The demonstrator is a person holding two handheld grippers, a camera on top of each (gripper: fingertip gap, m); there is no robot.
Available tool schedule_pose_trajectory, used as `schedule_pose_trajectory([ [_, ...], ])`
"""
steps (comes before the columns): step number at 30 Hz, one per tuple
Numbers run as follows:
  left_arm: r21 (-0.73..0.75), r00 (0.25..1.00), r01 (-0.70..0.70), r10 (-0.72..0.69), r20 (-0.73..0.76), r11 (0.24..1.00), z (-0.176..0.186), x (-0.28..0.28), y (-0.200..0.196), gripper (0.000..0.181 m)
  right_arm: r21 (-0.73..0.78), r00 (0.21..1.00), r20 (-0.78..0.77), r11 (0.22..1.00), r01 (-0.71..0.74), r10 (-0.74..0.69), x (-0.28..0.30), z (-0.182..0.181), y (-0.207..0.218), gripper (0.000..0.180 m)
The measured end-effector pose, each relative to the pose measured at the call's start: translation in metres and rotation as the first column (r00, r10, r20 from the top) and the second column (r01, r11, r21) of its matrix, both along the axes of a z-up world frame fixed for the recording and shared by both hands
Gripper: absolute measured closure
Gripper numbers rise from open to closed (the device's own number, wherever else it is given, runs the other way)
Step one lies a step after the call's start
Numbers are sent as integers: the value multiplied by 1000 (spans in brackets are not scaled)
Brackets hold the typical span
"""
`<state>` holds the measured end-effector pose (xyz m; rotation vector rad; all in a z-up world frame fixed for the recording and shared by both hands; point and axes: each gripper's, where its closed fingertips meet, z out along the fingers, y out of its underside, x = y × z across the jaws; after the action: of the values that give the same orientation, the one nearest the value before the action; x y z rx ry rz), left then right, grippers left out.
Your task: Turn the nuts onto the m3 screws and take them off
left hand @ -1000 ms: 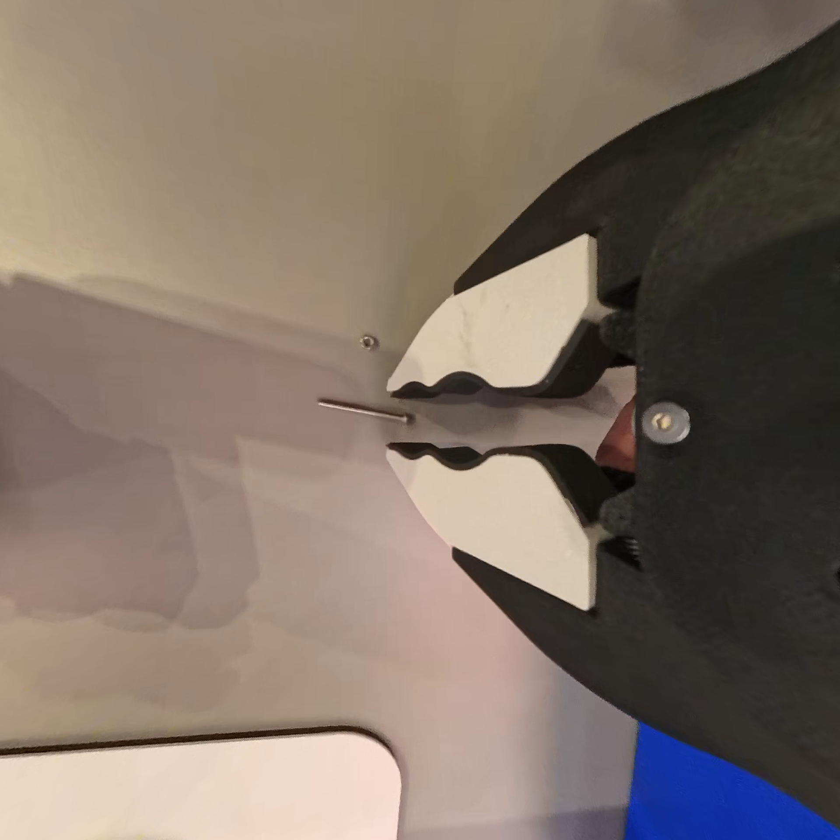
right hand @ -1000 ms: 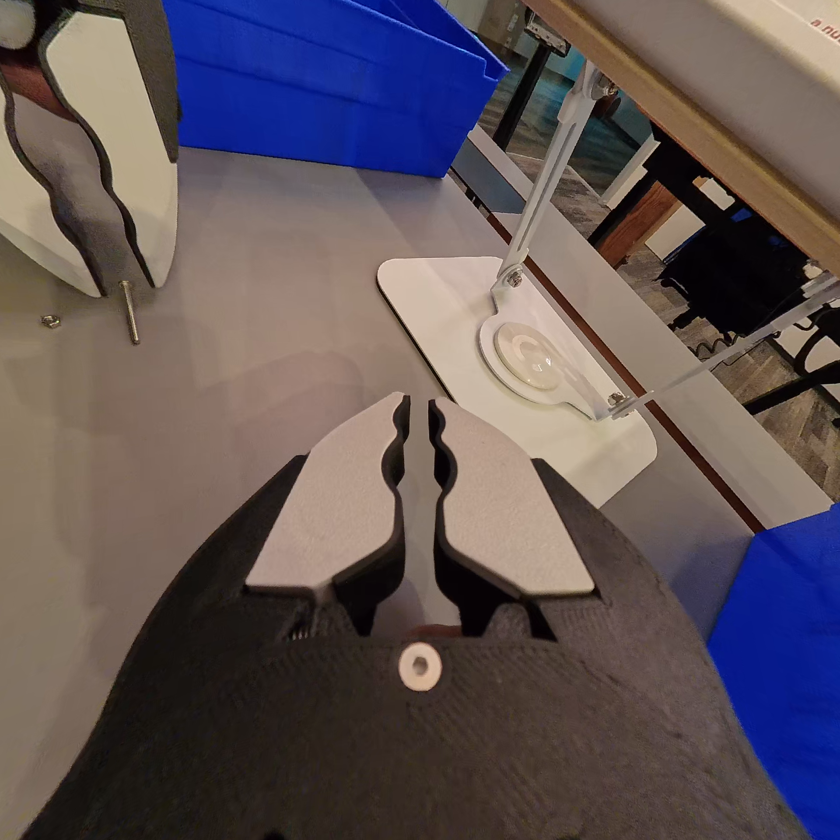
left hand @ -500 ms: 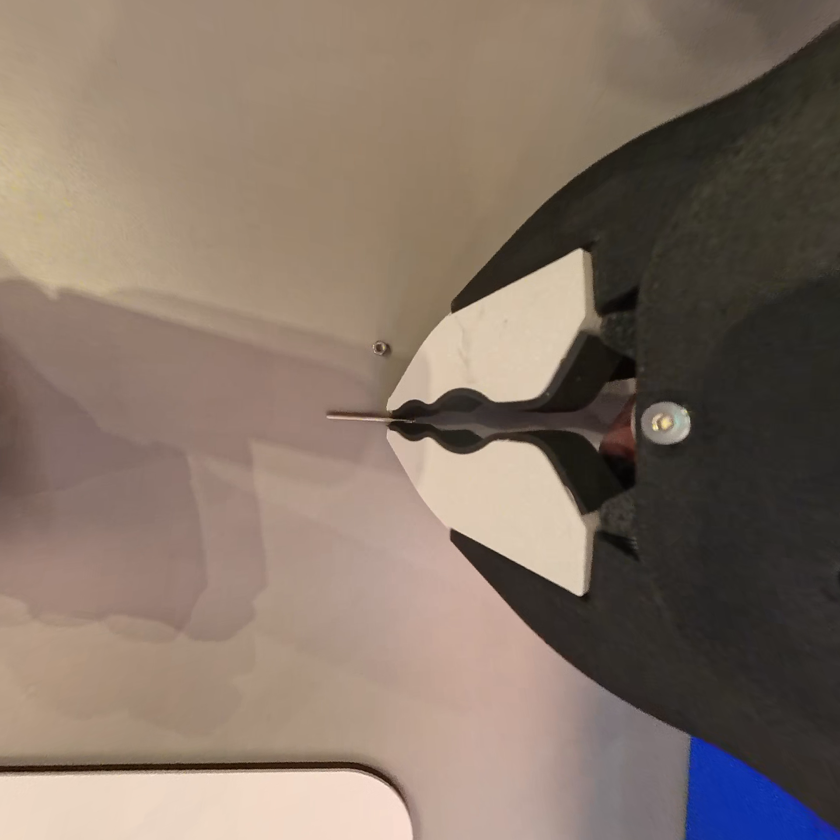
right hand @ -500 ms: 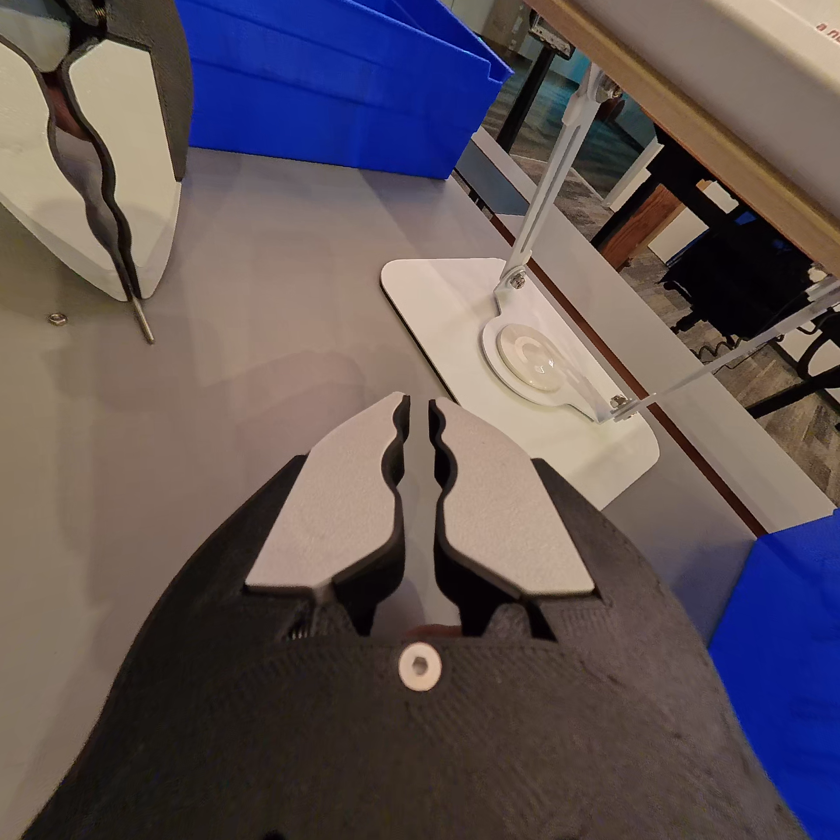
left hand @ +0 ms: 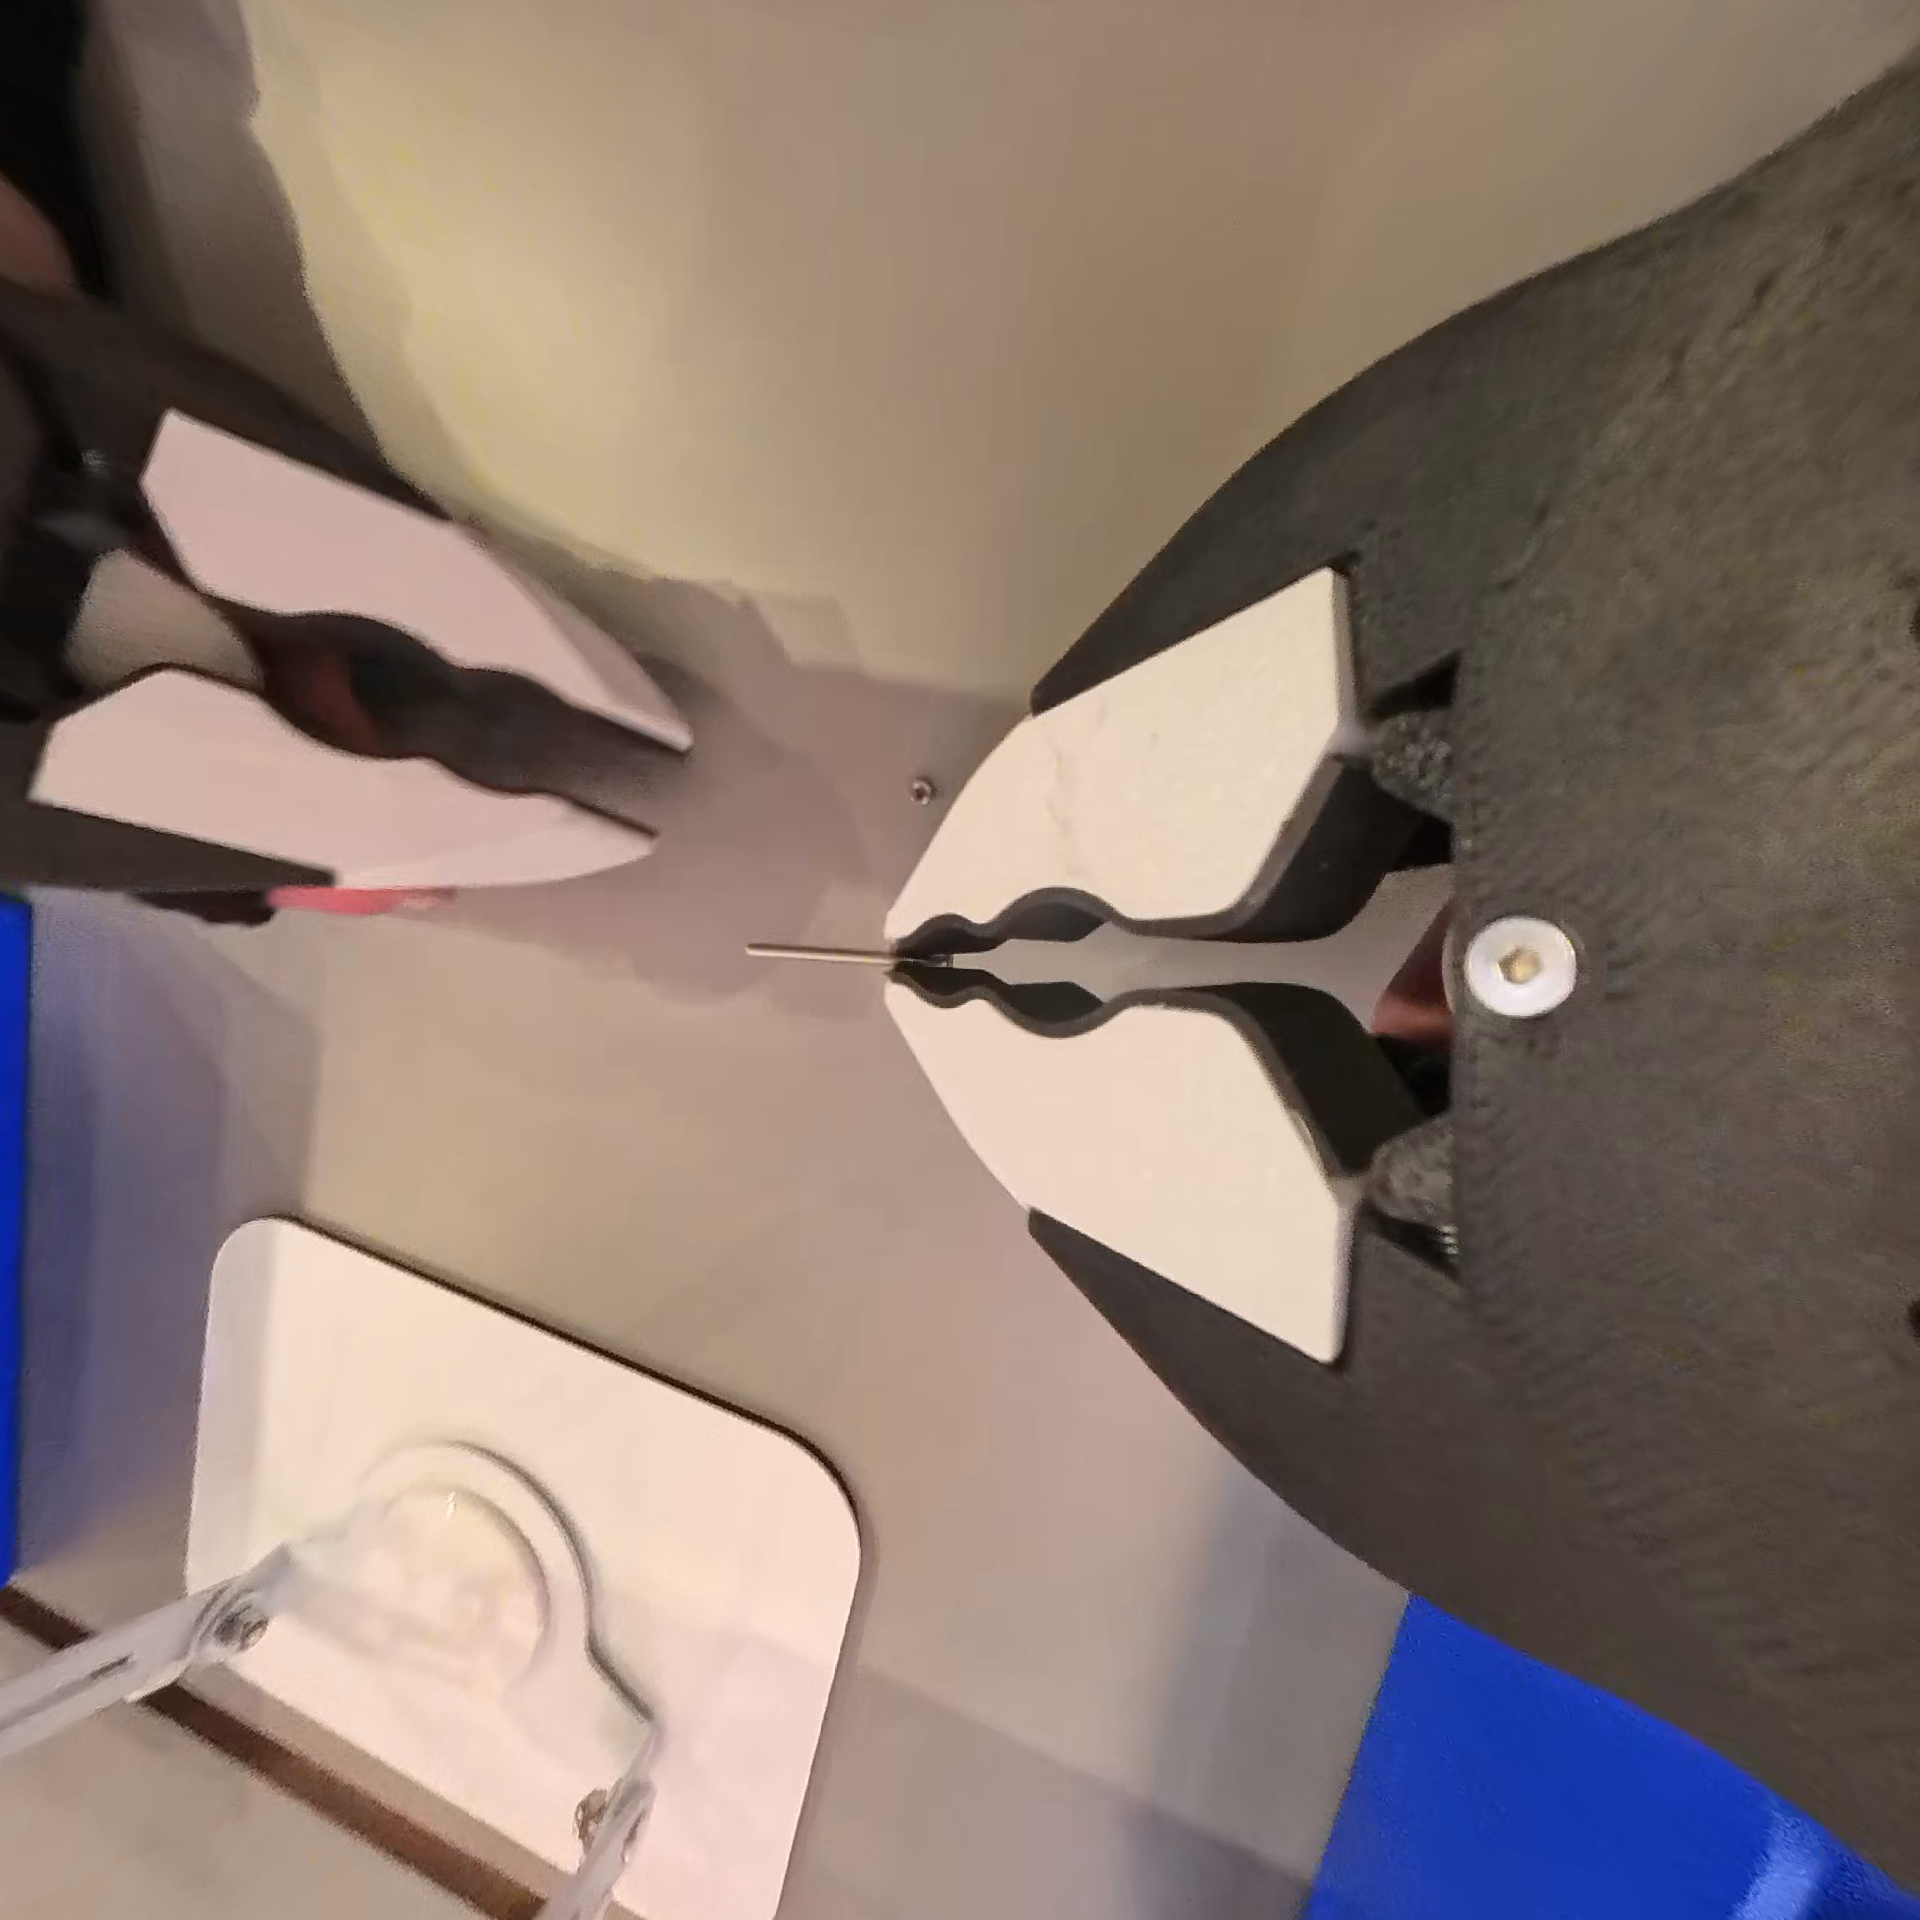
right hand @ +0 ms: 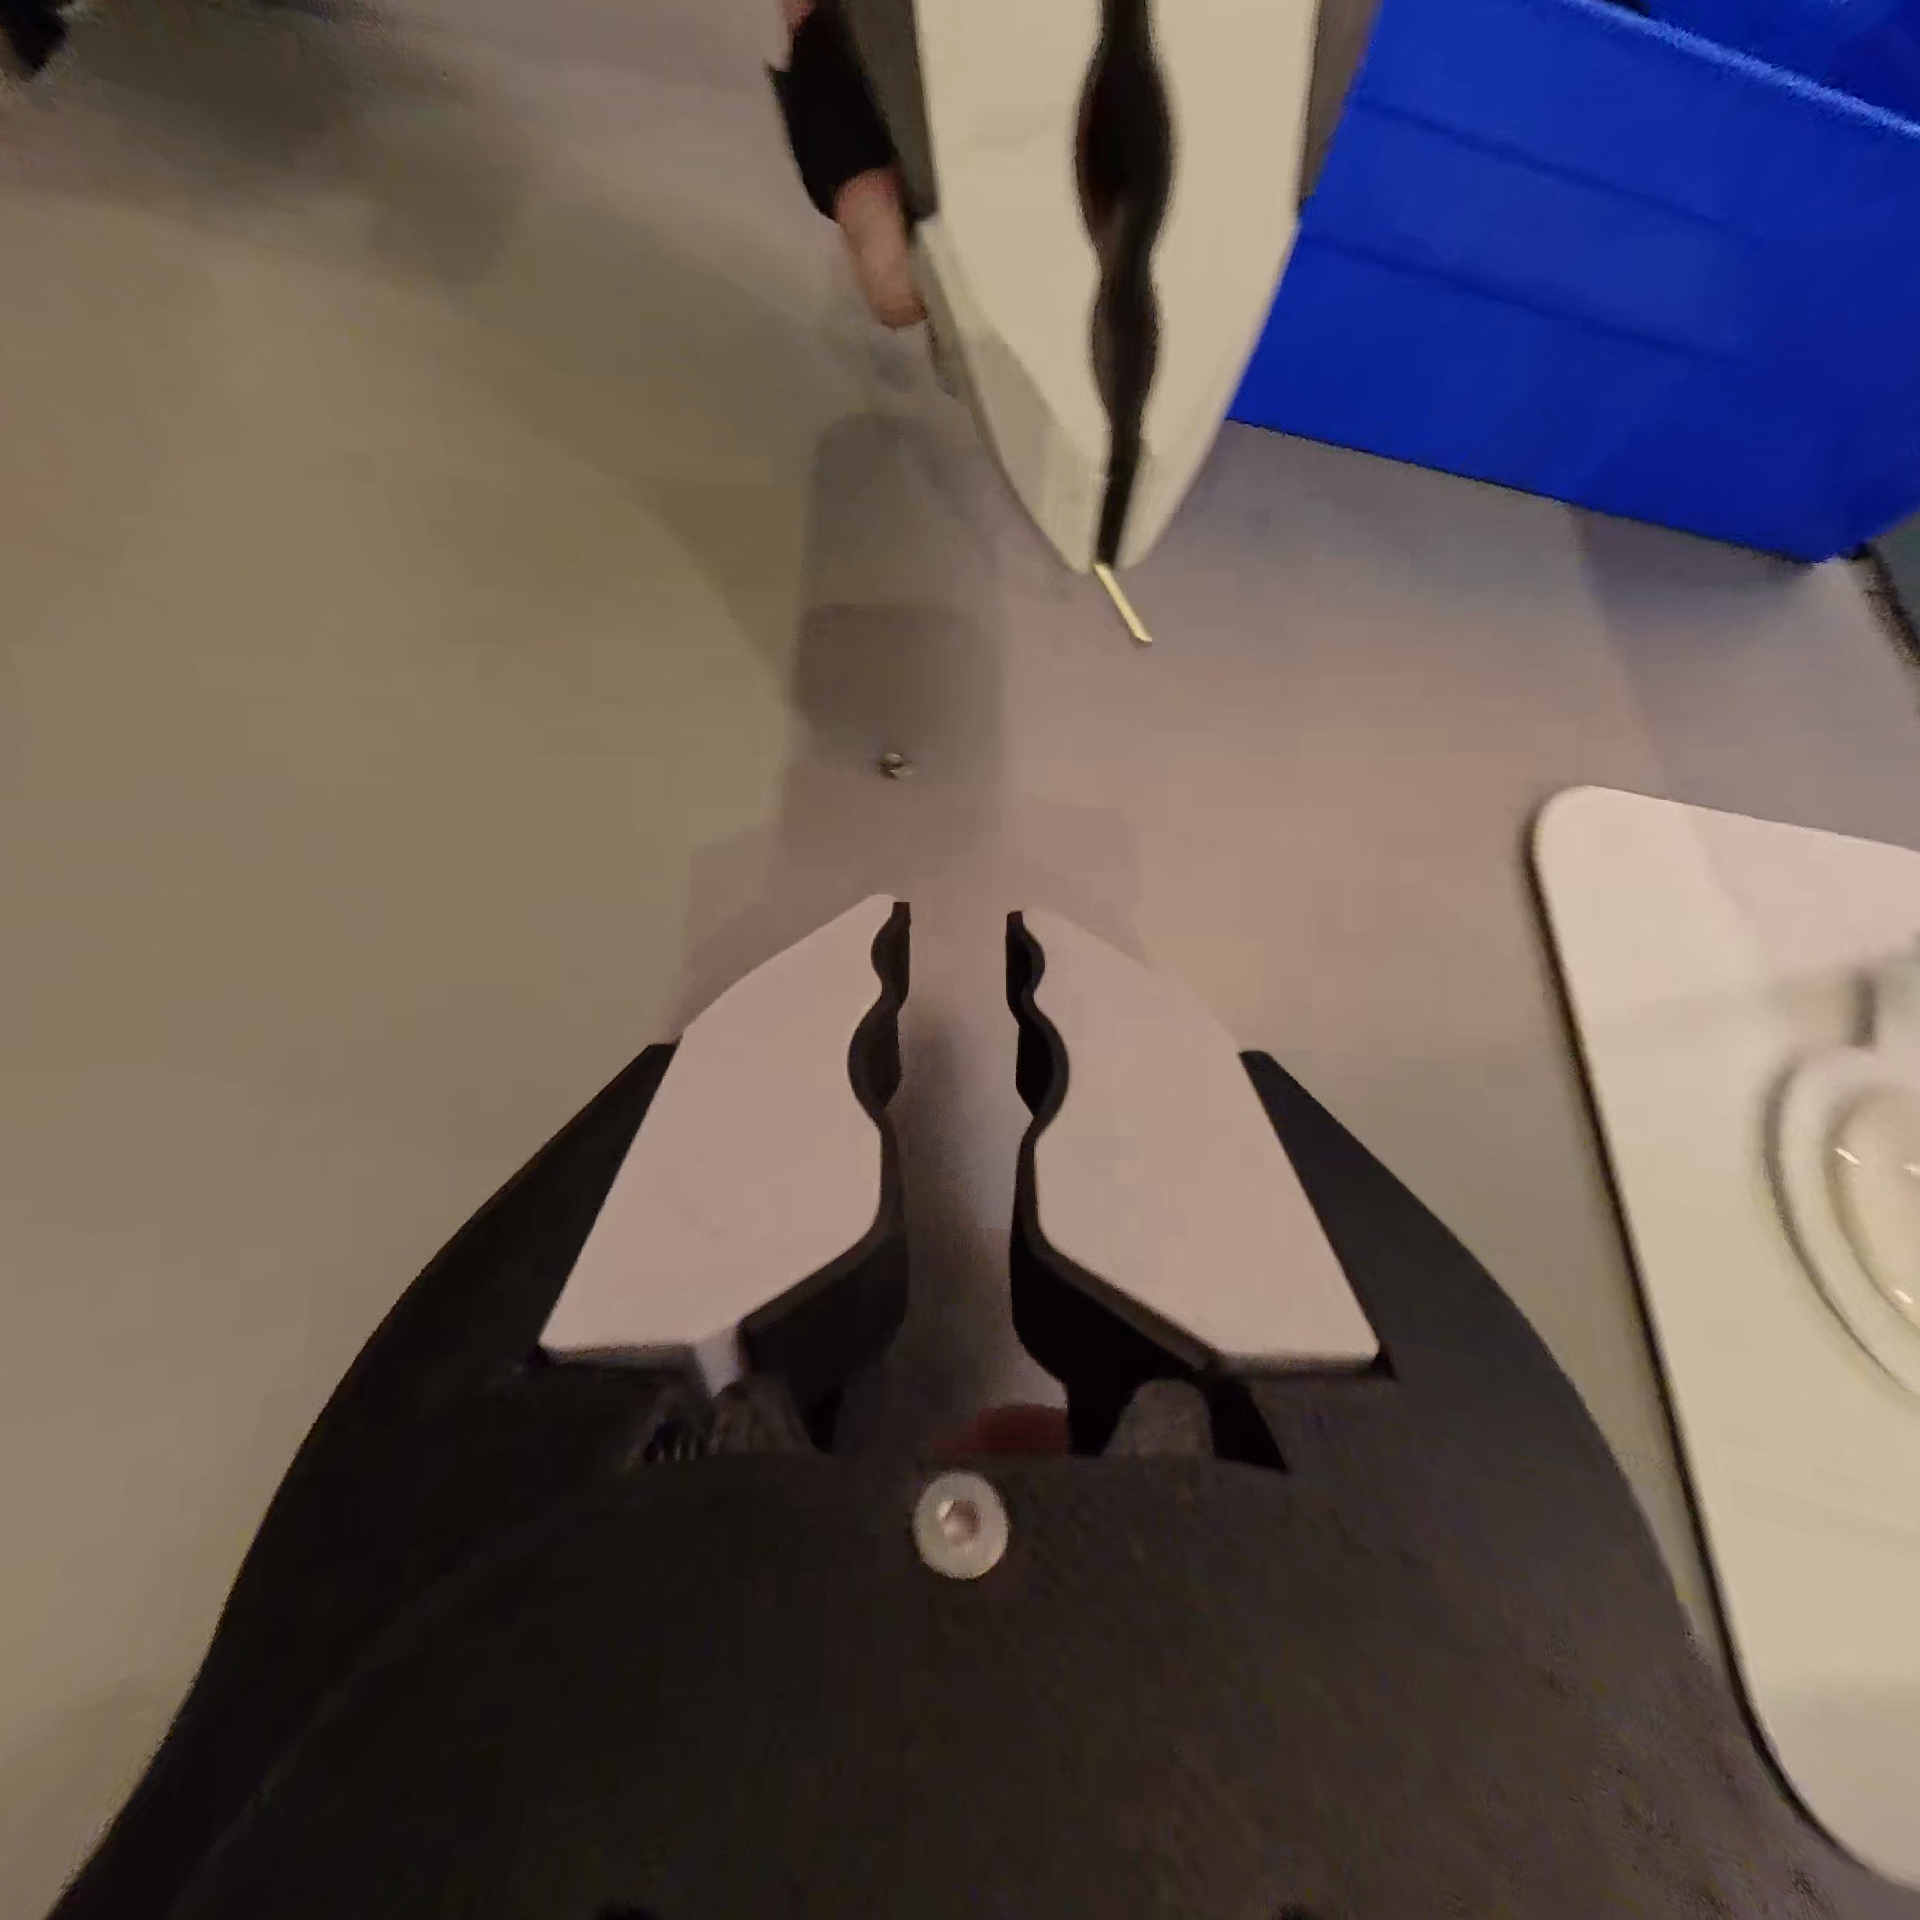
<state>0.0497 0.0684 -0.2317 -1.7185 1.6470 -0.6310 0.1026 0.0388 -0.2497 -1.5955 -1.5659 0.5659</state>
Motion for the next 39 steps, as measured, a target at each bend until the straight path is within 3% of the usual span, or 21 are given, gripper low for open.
schedule_pose_trajectory([
  [1,8,1000,-11,11,11,1000,0,-2,1,179,-27,1000,2,999,-25,25,-7,-1,-5,162],
  [10,8,996,-27,26,88,1000,2,-10,5,179,-130,984,138,987,-92,110,-41,-20,-7,159],
  [15,-4,994,-28,28,103,1000,1,-12,6,179,-180,980,155,979,-100,128,-47,-23,-5,167],
  [39,-16,987,-51,52,151,999,9,-20,12,179,-208,988,106,974,-92,116,-48,-18,-3,174],
])
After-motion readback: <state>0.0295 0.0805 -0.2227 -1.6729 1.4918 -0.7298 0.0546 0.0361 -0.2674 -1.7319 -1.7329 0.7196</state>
